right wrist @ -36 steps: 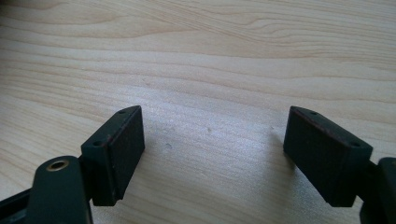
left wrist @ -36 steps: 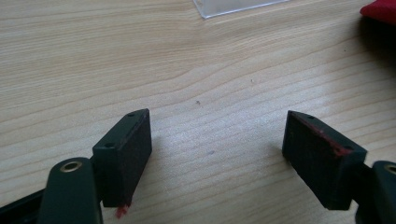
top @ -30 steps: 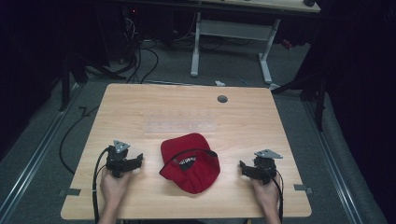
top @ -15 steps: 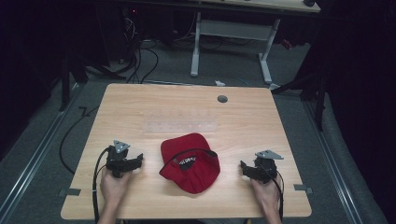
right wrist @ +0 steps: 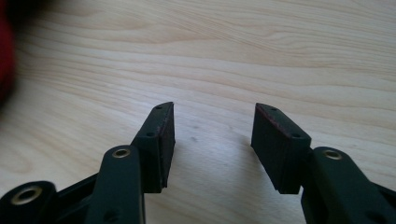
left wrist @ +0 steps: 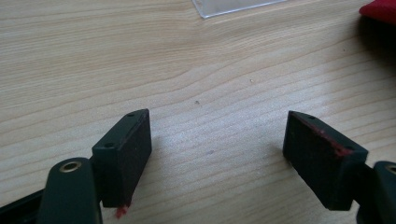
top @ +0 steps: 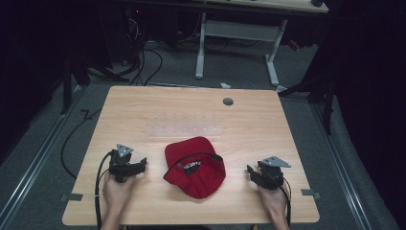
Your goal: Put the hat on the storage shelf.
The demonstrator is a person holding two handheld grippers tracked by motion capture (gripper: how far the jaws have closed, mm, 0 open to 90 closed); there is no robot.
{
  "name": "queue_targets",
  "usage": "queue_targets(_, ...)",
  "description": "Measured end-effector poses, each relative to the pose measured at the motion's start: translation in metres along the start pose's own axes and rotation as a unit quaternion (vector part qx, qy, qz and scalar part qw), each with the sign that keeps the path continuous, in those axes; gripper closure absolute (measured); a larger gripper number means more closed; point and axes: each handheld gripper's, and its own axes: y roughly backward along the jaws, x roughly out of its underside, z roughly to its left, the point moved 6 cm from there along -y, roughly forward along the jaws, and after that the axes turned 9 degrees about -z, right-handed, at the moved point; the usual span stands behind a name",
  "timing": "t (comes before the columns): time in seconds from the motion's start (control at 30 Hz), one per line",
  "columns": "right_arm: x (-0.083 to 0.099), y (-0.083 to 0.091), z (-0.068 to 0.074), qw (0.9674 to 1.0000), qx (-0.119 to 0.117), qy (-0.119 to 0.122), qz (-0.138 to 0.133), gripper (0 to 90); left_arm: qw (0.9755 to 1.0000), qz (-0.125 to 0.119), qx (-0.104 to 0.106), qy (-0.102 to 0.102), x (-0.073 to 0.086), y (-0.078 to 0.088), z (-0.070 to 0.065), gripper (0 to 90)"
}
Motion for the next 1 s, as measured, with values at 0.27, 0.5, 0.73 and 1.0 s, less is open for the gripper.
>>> queue_targets(0.27, -0.008, 0.020, 0.017, 0.9978, -0.047, -0.002, -0.046, 46.3, 1.0000, 0.001, 0.001, 0.000, 0.000, 0.000, 0.000, 23.5)
queue_targets(0.5, -0.019, 0.027, 0.048, 0.9920, -0.111, 0.002, -0.061, 42.1, 1.0000, 0.001, 0.000, 0.000, 0.000, 0.000, 0.000, 23.6)
queue_targets(0.73, -0.030, 0.018, 0.072, 0.9895, -0.134, 0.023, -0.048, 36.1, 1.0000, 0.001, 0.002, 0.000, 0.001, 0.000, -0.001, 22.8)
queue_targets(1.0, -0.045, -0.008, 0.092, 0.9886, -0.143, 0.022, -0.039, 35.5, 0.9999, 0.005, 0.008, -0.004, 0.001, 0.001, -0.002, 23.5)
